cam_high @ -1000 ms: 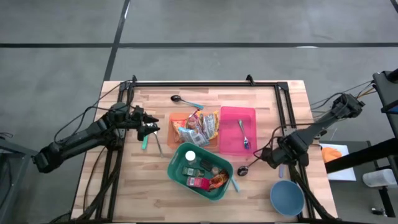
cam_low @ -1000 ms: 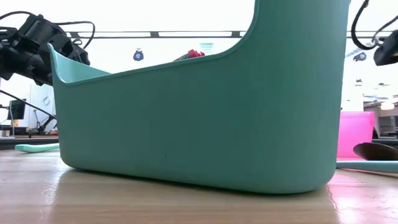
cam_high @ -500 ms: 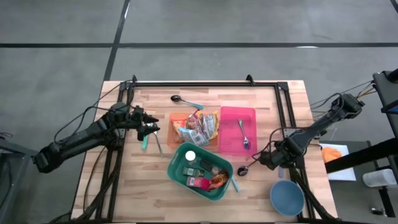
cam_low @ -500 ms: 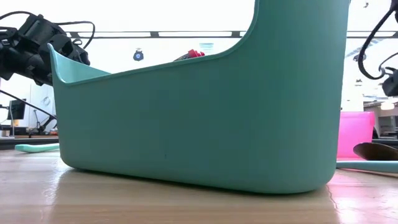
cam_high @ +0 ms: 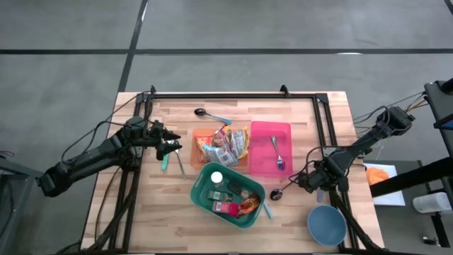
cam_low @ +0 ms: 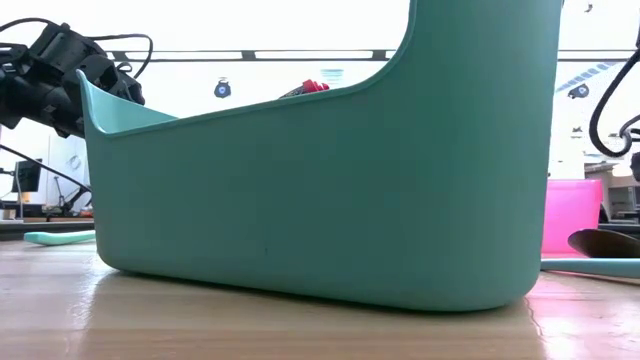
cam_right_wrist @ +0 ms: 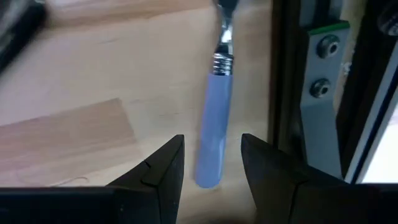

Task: Pick & Place Food Item
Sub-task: Put the light purple spoon into the pink bin

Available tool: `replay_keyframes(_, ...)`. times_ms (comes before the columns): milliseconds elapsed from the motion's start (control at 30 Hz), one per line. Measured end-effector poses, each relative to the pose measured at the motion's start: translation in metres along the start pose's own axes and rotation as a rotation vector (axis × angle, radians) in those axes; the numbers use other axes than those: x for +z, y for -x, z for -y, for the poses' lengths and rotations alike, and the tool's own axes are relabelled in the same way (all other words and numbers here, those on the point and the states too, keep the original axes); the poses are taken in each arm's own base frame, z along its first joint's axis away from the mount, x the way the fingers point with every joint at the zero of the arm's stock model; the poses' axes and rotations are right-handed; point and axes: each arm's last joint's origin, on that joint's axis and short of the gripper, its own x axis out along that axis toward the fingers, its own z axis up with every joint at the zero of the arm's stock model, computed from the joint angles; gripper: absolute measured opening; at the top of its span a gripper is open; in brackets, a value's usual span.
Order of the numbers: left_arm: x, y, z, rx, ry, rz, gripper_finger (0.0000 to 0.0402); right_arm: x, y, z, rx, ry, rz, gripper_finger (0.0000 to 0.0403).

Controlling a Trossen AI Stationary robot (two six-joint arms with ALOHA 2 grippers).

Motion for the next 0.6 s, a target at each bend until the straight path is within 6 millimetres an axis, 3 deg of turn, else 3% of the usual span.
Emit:
replay_keyframes(400,0.0,0.0,0.0,0.0,0.0,0.0,0.0315,0.007,-0.019,-0.002,0.049,0.044,-0.047,0.0158)
replay_keyframes(600,0.0,0.0,0.0,0.0,0.0,0.0,0.0315,0.006,-0.018,-0.003,0.059,0.045,-0.042,0.0158)
